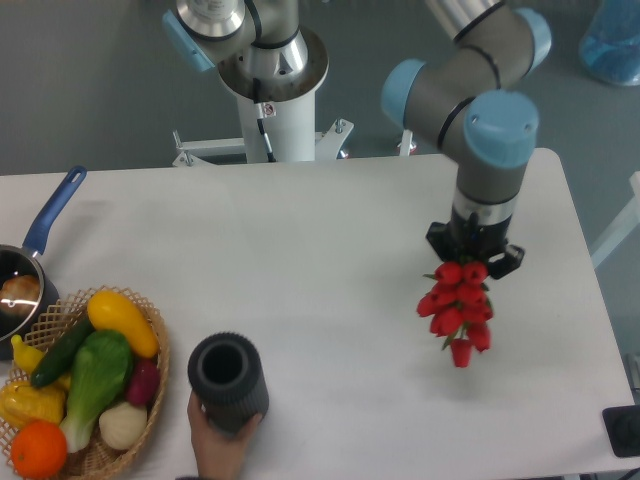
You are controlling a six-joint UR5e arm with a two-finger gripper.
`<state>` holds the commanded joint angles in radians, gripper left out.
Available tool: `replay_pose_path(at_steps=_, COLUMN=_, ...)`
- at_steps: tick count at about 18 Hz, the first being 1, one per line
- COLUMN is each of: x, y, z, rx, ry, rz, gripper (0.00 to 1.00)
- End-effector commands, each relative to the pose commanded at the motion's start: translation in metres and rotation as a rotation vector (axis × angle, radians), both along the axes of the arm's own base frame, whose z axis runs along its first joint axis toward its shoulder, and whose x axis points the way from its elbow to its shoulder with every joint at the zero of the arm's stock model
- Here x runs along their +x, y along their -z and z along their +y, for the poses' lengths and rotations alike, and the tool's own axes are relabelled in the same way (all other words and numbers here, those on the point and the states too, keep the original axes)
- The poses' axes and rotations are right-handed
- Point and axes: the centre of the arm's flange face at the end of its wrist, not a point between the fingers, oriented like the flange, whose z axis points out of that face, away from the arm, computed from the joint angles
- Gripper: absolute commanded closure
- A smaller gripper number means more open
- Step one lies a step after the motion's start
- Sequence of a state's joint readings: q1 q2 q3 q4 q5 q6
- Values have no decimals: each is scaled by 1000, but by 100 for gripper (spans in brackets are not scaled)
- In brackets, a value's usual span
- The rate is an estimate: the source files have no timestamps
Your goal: Place the flowers on the table
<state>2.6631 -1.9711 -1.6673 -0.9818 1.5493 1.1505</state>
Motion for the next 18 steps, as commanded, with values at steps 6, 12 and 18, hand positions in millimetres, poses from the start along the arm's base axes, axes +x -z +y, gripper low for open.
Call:
replay_pose_path(at_steps=6, x=16, y=4, z=-7, rx=-11, ry=48, rz=1, gripper=0)
replay_pose_path(at_steps=12, x=12, y=-36, z=-20, rx=2, ry=26, rz=71, gripper=0)
replay_pose_path(at_steps=18, x=-17, y=-63, z=-58, rx=20, ry=-25, rz=118, gripper=0)
